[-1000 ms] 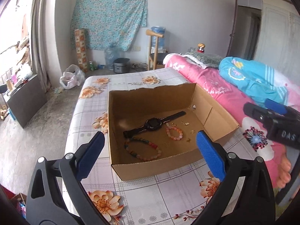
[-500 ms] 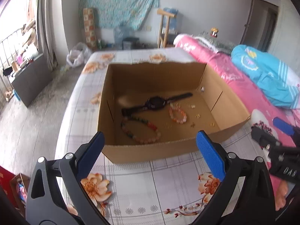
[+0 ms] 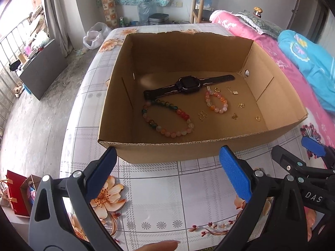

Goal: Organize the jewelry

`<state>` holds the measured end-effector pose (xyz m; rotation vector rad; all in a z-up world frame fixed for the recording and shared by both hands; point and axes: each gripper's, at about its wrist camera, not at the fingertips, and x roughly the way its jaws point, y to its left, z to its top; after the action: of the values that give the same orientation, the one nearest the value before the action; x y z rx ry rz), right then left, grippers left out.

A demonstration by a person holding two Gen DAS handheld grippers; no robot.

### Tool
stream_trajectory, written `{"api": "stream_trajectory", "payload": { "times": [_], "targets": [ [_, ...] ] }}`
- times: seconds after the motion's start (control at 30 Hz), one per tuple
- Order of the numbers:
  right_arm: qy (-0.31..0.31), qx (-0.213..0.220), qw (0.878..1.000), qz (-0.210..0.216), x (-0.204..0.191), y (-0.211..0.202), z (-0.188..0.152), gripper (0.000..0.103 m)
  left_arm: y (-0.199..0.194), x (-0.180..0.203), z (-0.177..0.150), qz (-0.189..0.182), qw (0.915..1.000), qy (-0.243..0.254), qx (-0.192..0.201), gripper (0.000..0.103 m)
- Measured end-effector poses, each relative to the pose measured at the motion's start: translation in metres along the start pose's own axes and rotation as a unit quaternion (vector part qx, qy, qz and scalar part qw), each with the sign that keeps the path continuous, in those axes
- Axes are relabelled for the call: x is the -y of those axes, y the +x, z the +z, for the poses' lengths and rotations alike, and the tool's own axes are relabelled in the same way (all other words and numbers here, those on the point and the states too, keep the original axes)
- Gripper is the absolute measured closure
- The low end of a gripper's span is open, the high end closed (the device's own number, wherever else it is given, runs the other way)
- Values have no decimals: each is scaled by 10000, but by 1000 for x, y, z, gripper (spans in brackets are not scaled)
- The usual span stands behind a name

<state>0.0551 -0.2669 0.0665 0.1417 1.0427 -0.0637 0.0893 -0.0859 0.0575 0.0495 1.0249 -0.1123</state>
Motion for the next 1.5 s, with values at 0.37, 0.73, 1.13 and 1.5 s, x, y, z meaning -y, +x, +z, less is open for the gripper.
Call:
{"api": "stream_trajectory", "payload": {
  "times": [0.37, 0.73, 1.13, 1.5],
  "targets": [
    [-36, -16, 10000, -38, -1, -1, 4, 7, 1, 5, -2, 26, 9999, 6, -149, 9],
    [-102, -27, 9999, -132, 2, -3, 3, 7, -1, 4, -4, -31, 9998, -103, -165, 9],
    [-127, -15, 9998, -135, 1, -6, 6, 7, 1, 2, -3, -68, 9996, -169, -220, 9],
    [-134, -8, 9998, -137, -1, -7, 6, 7, 2, 0, -4, -79, 9996, -175, -222, 9]
  ]
}}
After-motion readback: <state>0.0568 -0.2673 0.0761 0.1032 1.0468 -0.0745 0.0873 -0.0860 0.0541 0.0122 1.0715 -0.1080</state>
